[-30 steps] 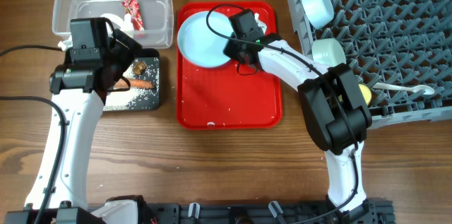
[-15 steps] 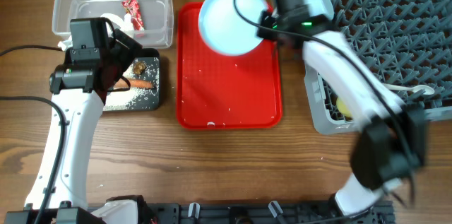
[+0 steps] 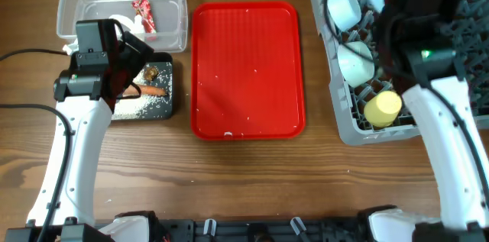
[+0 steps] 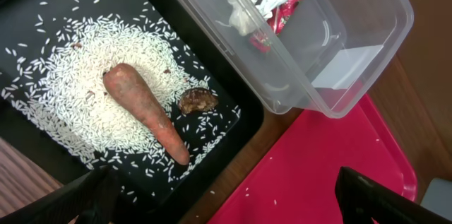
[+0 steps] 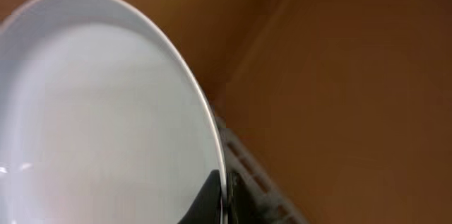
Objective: Sort waste into correct bins and load items into the dishwasher rack
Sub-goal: 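Lift the plate and stand it upright in the gray rack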
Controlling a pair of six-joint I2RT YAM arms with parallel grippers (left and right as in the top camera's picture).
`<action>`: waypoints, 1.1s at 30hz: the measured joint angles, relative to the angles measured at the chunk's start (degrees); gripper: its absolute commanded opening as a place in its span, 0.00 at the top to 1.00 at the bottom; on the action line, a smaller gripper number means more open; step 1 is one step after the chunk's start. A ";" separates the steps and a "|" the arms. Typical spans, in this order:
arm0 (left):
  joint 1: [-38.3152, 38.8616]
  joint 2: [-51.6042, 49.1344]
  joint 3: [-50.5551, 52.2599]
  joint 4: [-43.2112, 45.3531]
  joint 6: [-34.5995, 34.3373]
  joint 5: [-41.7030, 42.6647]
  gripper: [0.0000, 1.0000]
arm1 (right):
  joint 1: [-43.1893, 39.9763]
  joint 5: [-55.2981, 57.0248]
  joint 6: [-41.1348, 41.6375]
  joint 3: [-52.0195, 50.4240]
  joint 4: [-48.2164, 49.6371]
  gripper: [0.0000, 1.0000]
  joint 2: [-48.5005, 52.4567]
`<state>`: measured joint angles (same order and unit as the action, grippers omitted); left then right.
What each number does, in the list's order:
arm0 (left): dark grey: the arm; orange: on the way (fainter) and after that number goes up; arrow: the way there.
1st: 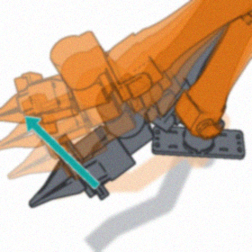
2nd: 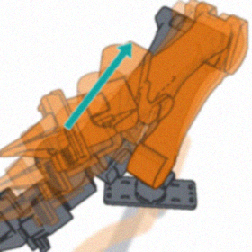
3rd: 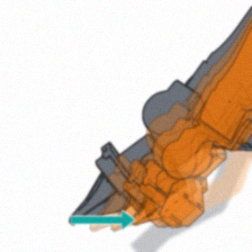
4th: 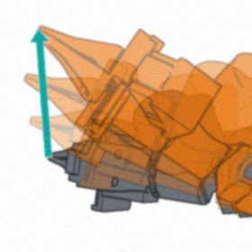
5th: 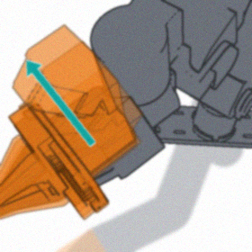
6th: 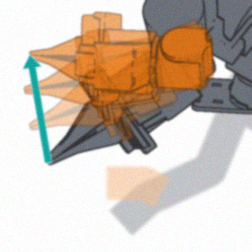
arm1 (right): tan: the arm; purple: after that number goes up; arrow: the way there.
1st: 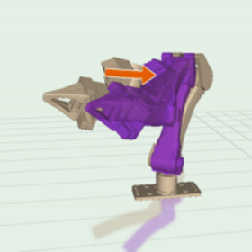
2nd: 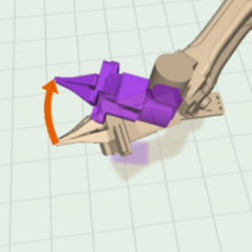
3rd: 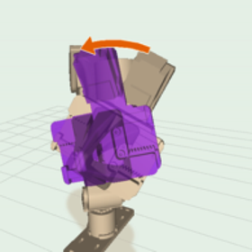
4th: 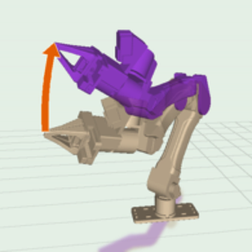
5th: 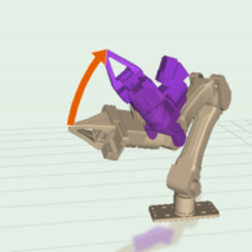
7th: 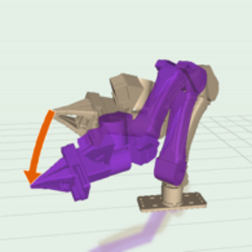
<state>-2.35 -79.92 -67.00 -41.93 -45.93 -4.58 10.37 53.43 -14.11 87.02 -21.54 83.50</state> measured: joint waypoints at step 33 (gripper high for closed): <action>0.00 0.00 0.00 -0.02 0.02 0.00 0.00 | -8.28 -20.06 -15.96 0.00 3.89 0.00 21.38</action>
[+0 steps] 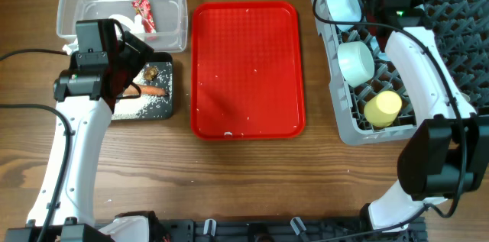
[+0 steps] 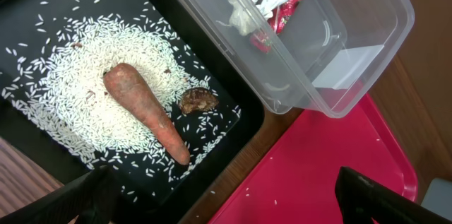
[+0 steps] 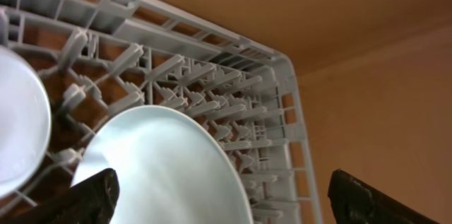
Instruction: Sort waste into correct bins and load items into the dishwasher rack
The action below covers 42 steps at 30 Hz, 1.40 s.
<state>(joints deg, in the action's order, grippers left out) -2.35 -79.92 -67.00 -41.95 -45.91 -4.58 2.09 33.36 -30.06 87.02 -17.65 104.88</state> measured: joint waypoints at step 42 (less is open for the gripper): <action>0.00 0.00 0.00 -0.02 -0.02 0.07 0.00 | -0.04 -42.95 28.41 -22.97 -9.18 0.00 -50.36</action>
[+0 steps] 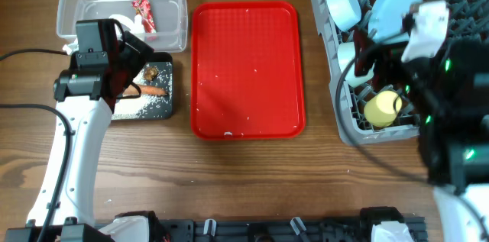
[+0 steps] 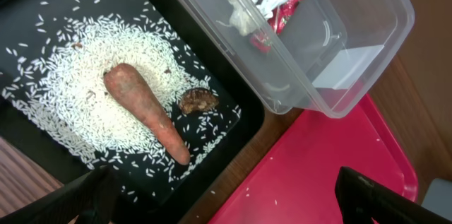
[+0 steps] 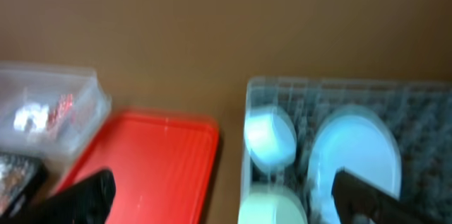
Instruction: Sort waste into correct bins and load items into the dishwasher rack
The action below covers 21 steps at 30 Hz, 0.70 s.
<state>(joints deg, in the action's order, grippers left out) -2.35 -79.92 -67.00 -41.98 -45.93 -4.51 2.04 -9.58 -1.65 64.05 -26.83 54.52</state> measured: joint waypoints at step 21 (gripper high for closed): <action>0.00 0.00 0.00 0.04 0.02 -0.07 0.00 | 0.00 0.24 -0.11 -62.99 36.65 0.00 -45.94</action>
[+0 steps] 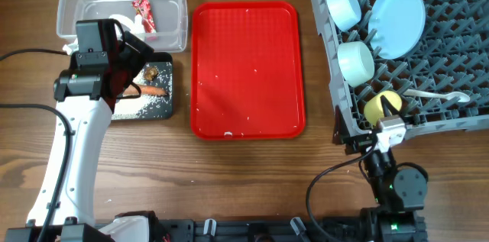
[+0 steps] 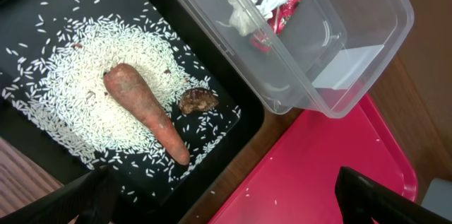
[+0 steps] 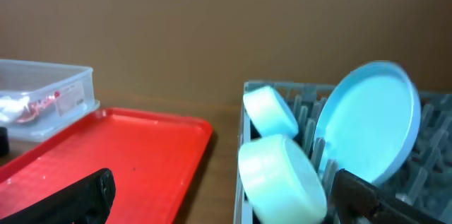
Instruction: Sort waste into correct bins and load items into the dishwasher rack
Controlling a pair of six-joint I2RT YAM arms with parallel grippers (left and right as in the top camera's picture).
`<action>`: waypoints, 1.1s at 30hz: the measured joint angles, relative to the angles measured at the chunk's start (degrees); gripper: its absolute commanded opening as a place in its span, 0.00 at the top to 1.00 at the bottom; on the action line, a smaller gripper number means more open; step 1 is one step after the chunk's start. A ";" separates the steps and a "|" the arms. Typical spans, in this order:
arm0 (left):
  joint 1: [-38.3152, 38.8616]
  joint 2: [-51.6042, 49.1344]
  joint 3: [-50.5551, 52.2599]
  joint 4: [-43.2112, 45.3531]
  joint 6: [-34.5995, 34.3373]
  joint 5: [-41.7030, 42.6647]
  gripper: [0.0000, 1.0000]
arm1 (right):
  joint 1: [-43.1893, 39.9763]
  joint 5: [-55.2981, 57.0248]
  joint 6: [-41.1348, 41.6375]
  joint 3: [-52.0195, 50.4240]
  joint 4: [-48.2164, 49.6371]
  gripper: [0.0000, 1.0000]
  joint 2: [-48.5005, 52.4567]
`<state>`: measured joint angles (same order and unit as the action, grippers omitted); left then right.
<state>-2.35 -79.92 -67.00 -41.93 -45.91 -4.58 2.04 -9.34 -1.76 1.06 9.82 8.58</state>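
A grey dishwasher rack (image 1: 458, 124) at the right holds an upright light-blue plate (image 1: 397, 9), two pale bowls (image 1: 356, 60), a yellow cup (image 1: 380, 107) and a white spoon (image 1: 435, 95). The plate (image 3: 371, 118) and bowls also show in the right wrist view. My right gripper (image 1: 355, 141) sits low by the rack's front corner, open and holding nothing (image 3: 222, 203). My left gripper (image 1: 128, 60) hangs open (image 2: 226, 210) over the black bin (image 2: 233, 136), which holds rice, a carrot (image 2: 145, 111) and a brown scrap (image 2: 198, 100). The clear bin (image 1: 172, 40) holds wrappers.
A red tray (image 1: 248, 70) with a few rice grains lies in the middle, between the bins and the rack. The right arm's base and cables (image 1: 393, 188) are at the table's front edge. Bare wooden table (image 1: 229, 181) runs along the front.
My right arm has gone from over the rack's front left part to low at the table's front, beside the rack's corner. The spoon in the rack now shows. The left arm has not moved.
First the light-blue plate filled the right wrist view, against a finger, over the rack. Then the plate stood in the rack with the gripper open above it. Later the arm was over the rack's front, and now sits at the table's front. The left gripper stayed open above the black bin.
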 measured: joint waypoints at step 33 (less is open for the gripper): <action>0.00 0.00 0.00 -1.46 0.00 -0.39 0.00 | 0.00 0.00 0.83 -0.66 -9.20 0.00 -7.48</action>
<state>-2.35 -79.92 -67.00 -43.40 -45.91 -4.97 2.04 -9.34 -0.93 0.40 0.62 1.10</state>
